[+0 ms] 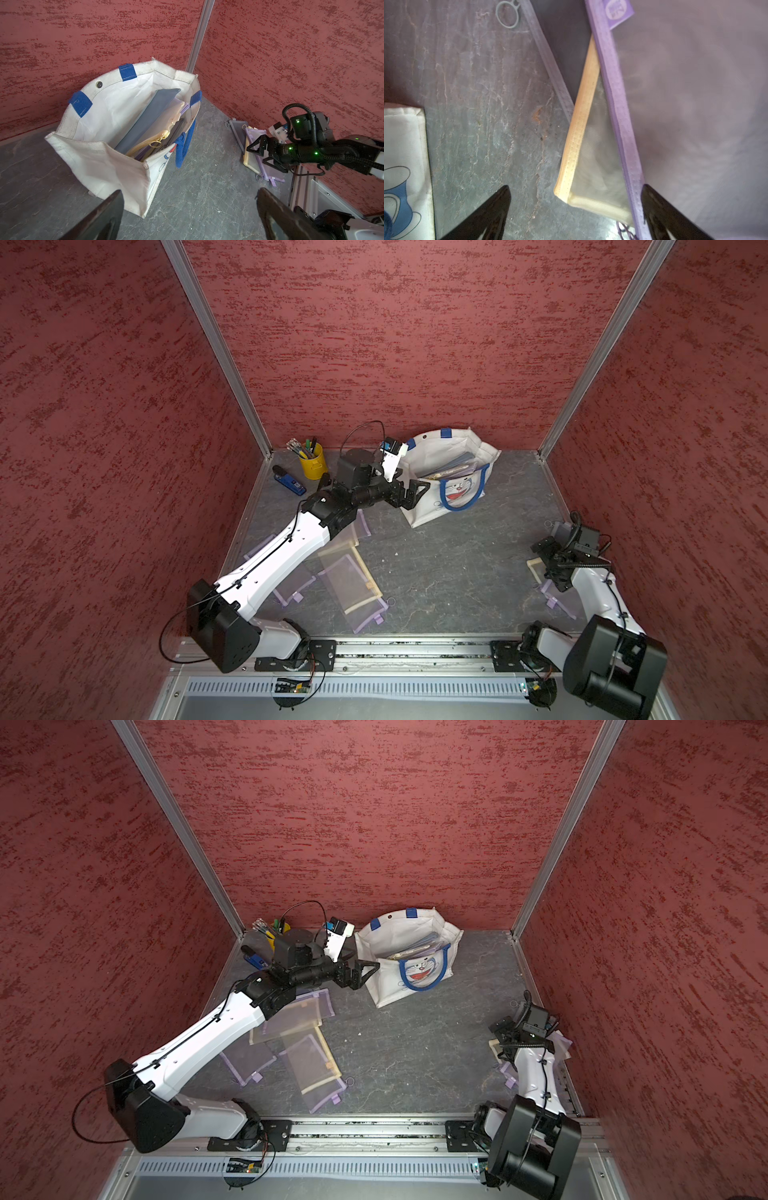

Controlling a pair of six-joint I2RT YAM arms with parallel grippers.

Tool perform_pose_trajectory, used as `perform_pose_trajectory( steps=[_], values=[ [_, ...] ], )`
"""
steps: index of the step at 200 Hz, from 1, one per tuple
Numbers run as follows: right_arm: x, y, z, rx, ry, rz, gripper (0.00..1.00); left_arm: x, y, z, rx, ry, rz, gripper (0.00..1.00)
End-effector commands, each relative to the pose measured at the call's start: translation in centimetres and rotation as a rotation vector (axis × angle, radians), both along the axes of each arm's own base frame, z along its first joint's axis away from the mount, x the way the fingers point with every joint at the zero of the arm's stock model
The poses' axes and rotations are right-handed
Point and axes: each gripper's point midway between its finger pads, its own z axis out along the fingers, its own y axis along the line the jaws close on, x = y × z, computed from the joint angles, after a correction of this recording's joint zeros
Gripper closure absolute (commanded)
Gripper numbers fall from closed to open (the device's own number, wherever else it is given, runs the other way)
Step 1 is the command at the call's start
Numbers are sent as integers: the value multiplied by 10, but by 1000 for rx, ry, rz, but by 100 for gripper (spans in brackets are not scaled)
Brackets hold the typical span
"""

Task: Put the pencil pouch into the canvas bag
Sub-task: Move the pencil pouches to the center of the board.

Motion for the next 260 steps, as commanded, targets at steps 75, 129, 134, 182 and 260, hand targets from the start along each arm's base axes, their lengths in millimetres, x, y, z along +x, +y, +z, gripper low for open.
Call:
perform_pose_trajectory(
  steps=[75, 129, 134, 182, 260],
  values=[
    [23, 20, -42, 220, -108, -71, 3, 2, 5, 48, -123, 41, 60, 0],
    [21, 90, -57, 382, -96, 17, 4, 14, -4, 45, -159, 101, 80, 0],
    [21, 97, -57, 386, -94, 30, 4, 16, -4, 44, -158, 101, 84, 0],
    [22, 166, -46, 454, -52, 191, 4, 16, 2, 22, -86, 104, 130, 0],
    [26, 274, 4, 459, -71, 592, 4, -40, -15, -47, 130, 198, -7, 0]
  ],
)
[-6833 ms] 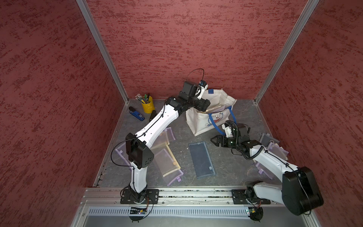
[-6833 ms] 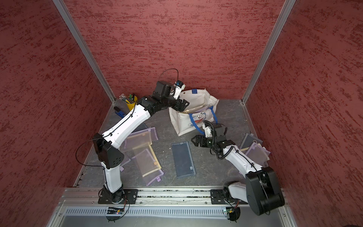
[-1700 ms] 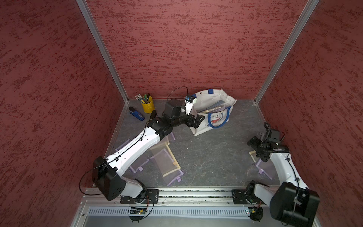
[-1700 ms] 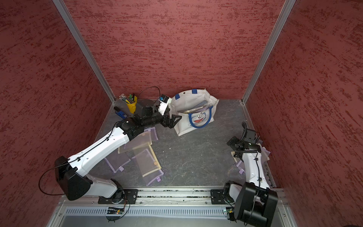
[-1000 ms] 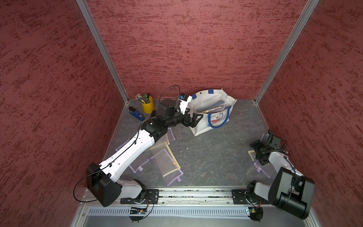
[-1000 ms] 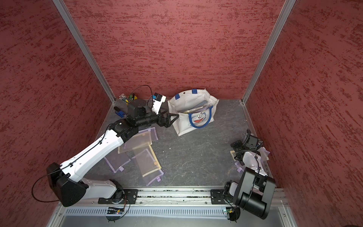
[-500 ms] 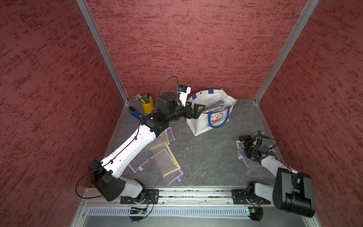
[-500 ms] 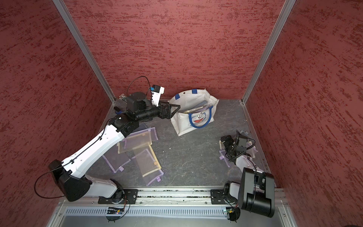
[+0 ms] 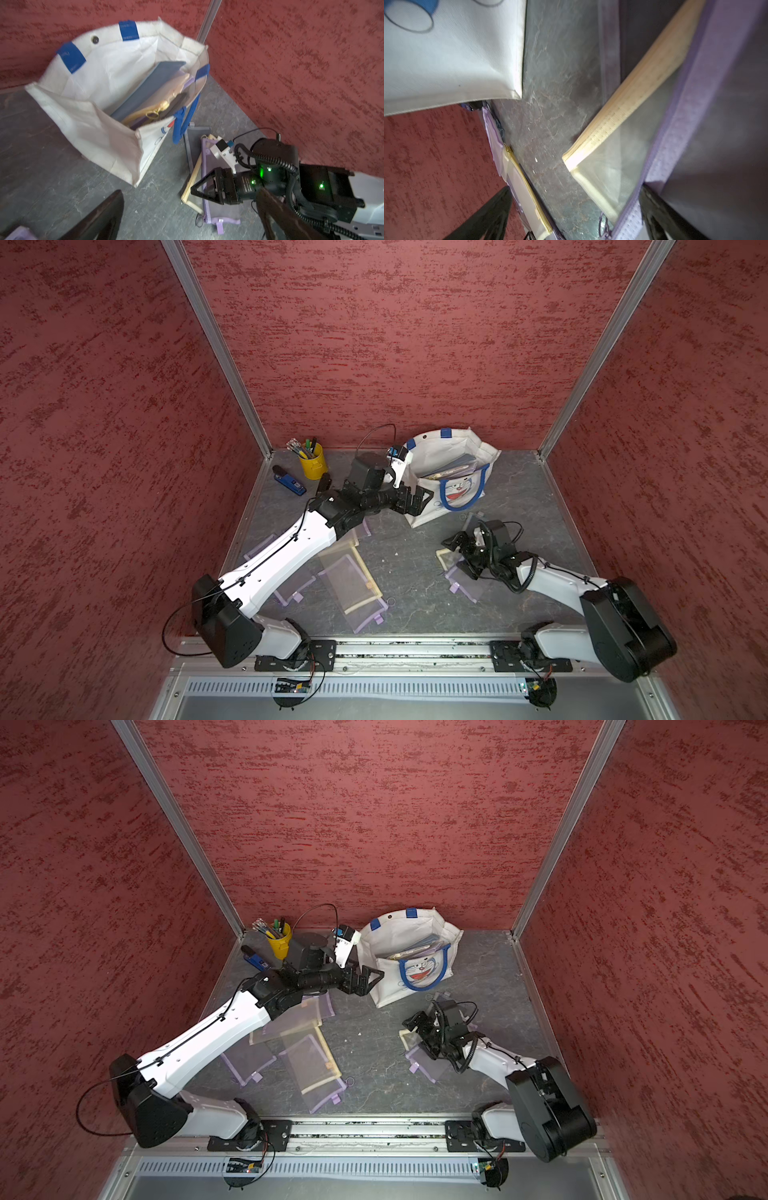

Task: Put the pencil pouch into the canvas bag
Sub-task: Move the pencil pouches to the center of the board.

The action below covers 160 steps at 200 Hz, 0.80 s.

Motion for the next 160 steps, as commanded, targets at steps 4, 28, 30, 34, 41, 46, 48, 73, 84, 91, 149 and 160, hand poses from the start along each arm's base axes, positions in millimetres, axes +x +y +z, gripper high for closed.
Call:
perform_pose_trajectory(
  steps=[4, 28, 30, 34, 41, 46, 48, 73, 84, 91, 149, 160],
  values=[
    [-3, -7, 17, -82, 2, 30, 4, -26, -9, -16, 42, 35, -71, 0],
    [-2, -19, 59, -191, -104, 87, 4, -46, -33, -43, 68, 115, -112, 0],
    [-3, -20, 62, -200, -110, 90, 5, -48, -35, -47, 67, 127, -115, 0],
    [-5, -23, 66, -214, -119, 90, 6, -50, -40, -51, 59, 145, -121, 0],
    [-10, -28, 72, -233, -127, 83, 7, -53, -47, -58, 38, 183, -125, 0],
    [-14, -33, 75, -245, -127, 75, 7, -56, -53, -63, 26, 209, -133, 0],
    [-16, -35, 75, -251, -126, 71, 7, -57, -55, -64, 22, 217, -137, 0],
    [-36, -70, 73, -301, -115, -27, 7, -67, -85, -84, -20, 345, -186, 3],
    [-42, -82, 67, -288, -106, -60, 7, -70, -97, -91, -35, 392, -205, 6],
    [-46, -87, 62, -283, -106, -72, 7, -73, -103, -98, -37, 425, -213, 8],
    [-38, -113, 24, -321, -117, -39, 8, -83, -117, -149, -3, 564, -193, 22],
    [-32, -118, 18, -331, -111, -18, 9, -82, -121, -161, -10, 586, -178, 25]
  ],
)
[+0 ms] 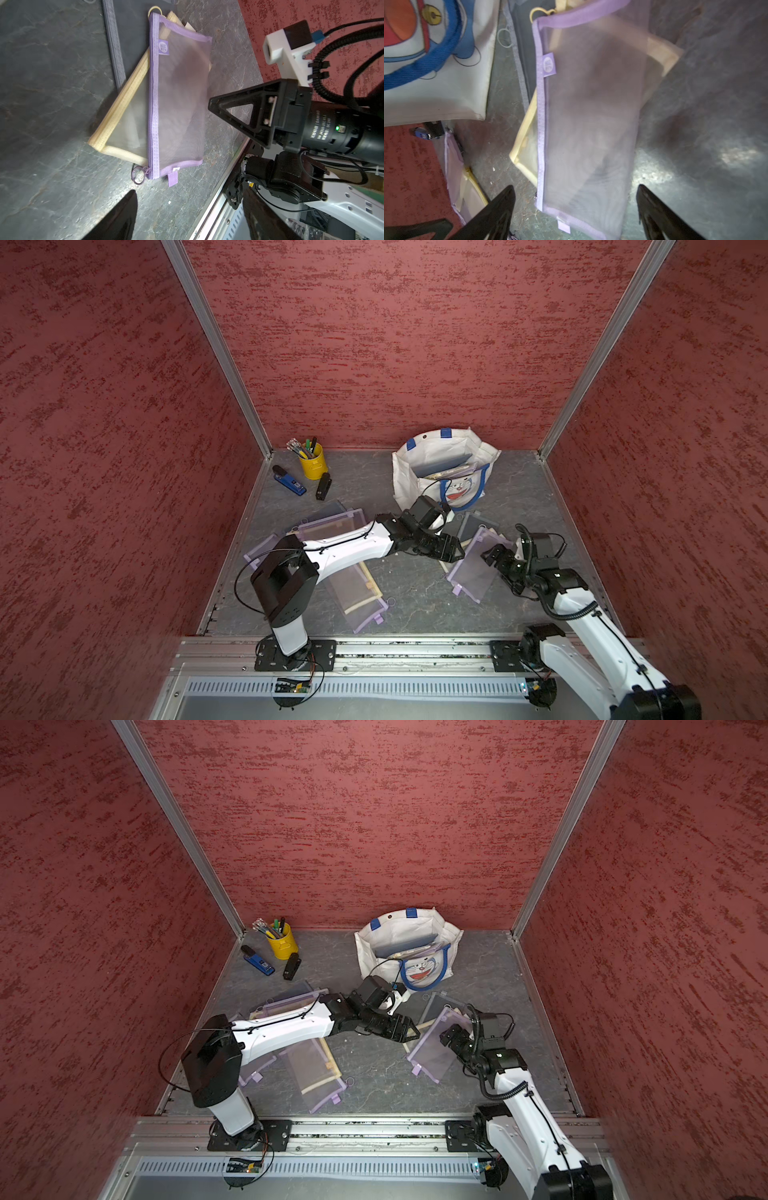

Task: Put the pencil pouch into the canvas bag
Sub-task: Move the pencil pouches to the center of the board, then pick up the pencil pouch.

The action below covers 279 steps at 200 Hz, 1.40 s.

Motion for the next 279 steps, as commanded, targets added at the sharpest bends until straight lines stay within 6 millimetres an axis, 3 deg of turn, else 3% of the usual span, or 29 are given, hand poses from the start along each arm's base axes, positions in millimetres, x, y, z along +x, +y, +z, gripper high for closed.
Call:
perform_pose_trajectory(
  steps=[1, 33, 87, 140, 171, 193, 238, 256, 279],
  values=[
    [17, -3, 0, -30, -56, 87, 9, 2, -12, -4, -53, 32, 31, 25],
    [33, -9, -16, -10, -53, 126, 11, 6, -31, -33, 17, 48, 71, 36],
    [52, -6, -25, 48, -98, 166, 18, 25, -56, -76, 134, 83, 119, 37],
    [39, 5, -46, 134, -94, 161, 23, 22, -41, -106, 215, 135, 189, 34],
    [31, 7, -46, 140, -92, 164, 26, 15, -48, -120, 188, 201, 152, 34],
    [22, 11, -46, 175, -81, 150, 29, 9, -61, -114, 142, 206, 68, 36],
    [9, 7, -25, 176, -120, 87, 42, 6, -84, -68, -32, 138, -23, 47],
    [6, 6, -11, 167, -150, 75, 54, 3, -90, -55, -46, 101, -63, 52],
    [2, 7, 12, 166, -193, 82, 81, 6, -90, -39, -79, 87, -55, 53]
  ],
)
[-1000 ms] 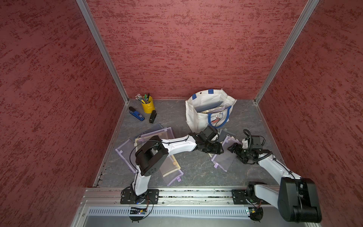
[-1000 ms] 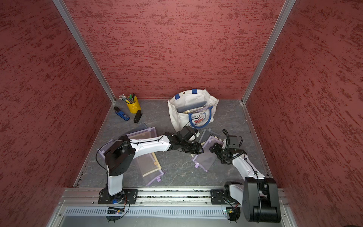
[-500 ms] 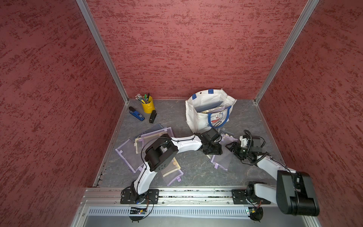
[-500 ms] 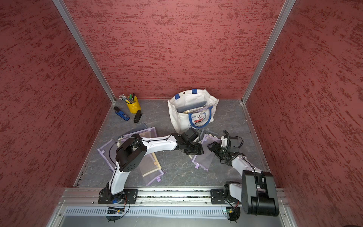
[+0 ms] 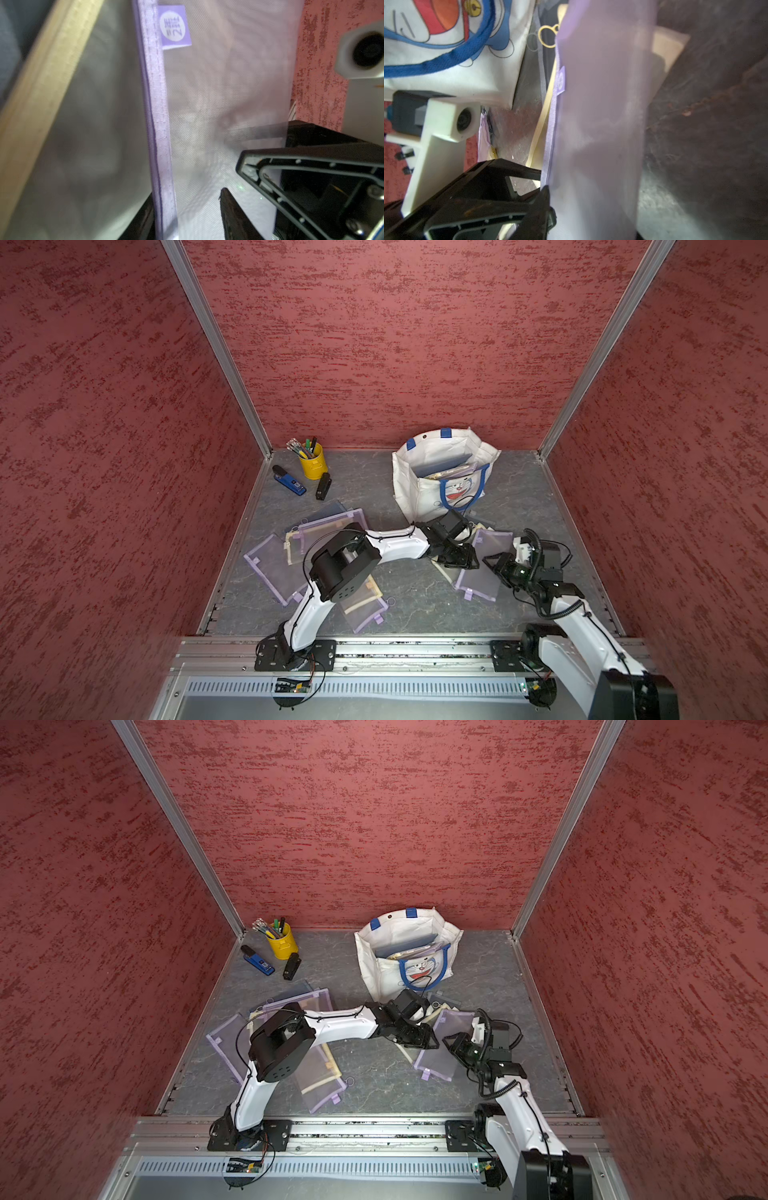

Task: Put the pencil pouch into the canvas bag
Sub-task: Pick up the pencil pouch.

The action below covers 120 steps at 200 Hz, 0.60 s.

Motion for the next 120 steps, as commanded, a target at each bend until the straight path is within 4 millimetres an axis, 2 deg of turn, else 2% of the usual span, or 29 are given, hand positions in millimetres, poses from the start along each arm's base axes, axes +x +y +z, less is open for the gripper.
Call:
perform_pose_trajectory(
  steps=[1, 21, 34, 56, 81, 98, 120],
  values=[
    [-8, -2, 16, 2, 17, -26, 82, 3, -13, 50, -118, -77, -37, 53],
    [-8, -2, 44, -16, -57, -12, 93, 5, -5, 70, -136, -99, -30, 50],
    [-8, -1, 65, -31, -124, 11, 97, 4, 5, 85, -141, -103, -36, 40],
    [-5, 7, 108, -38, -280, 75, 100, -1, 36, 115, -168, -63, -52, 22],
    [-2, 20, 170, -35, -523, 175, 100, -13, 79, 153, -170, -63, -72, 13],
    [-1, 31, 206, -9, -648, 249, 100, -13, 98, 189, -212, -105, -70, 8],
    [-3, 44, 249, 81, -778, 331, 100, 0, 112, 246, -341, -190, -28, 1]
  ],
)
